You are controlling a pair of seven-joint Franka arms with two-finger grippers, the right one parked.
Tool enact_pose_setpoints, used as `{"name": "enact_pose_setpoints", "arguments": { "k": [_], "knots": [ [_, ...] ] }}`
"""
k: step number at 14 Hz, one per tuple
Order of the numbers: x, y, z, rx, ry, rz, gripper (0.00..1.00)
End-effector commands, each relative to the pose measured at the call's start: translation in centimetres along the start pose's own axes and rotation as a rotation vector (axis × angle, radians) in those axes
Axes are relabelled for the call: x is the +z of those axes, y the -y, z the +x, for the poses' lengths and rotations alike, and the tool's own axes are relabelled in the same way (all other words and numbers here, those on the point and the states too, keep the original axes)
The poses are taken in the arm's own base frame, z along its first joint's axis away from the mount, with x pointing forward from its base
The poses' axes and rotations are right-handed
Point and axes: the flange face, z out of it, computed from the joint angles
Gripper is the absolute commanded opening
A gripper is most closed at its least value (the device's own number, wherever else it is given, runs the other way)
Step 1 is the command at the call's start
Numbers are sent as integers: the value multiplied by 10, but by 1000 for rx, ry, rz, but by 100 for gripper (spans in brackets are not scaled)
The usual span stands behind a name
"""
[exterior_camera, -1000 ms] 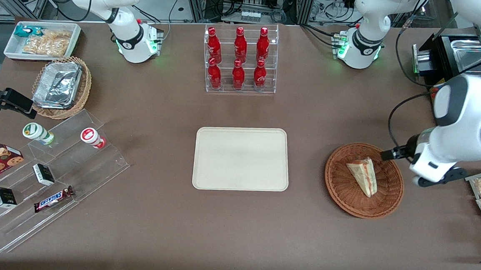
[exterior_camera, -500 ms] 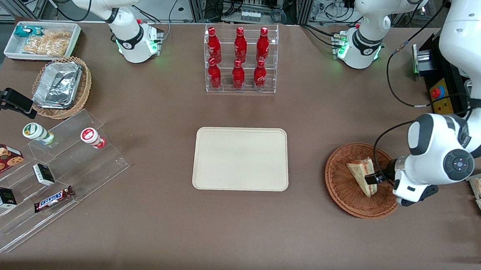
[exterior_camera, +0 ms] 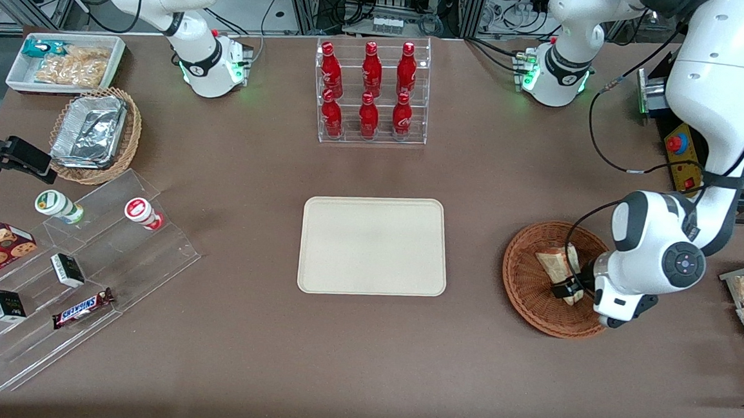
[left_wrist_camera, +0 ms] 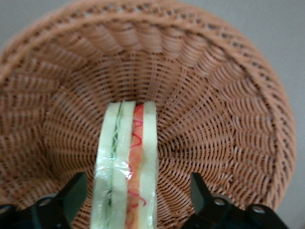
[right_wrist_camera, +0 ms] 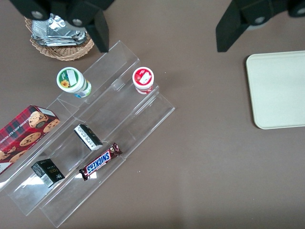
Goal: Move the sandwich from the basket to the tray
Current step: 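Lower the left gripper and close it on the sandwich wedge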
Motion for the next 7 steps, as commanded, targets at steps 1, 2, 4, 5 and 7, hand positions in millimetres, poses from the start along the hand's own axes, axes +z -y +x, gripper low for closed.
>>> {"name": "enact_pose_setpoints", "arguments": {
  "k": [1, 2, 4, 5, 7],
  "knots": [
    [19, -3, -5, -5, 18, 4, 25],
    [18, -3, -7, 4, 21, 9, 15],
    [-13, -7, -9, 24, -11, 4, 11],
    [-29, -24, -19, 60, -6, 19, 11],
    [-66, -71, -48, 139, 8, 53, 12]
  ]
}}
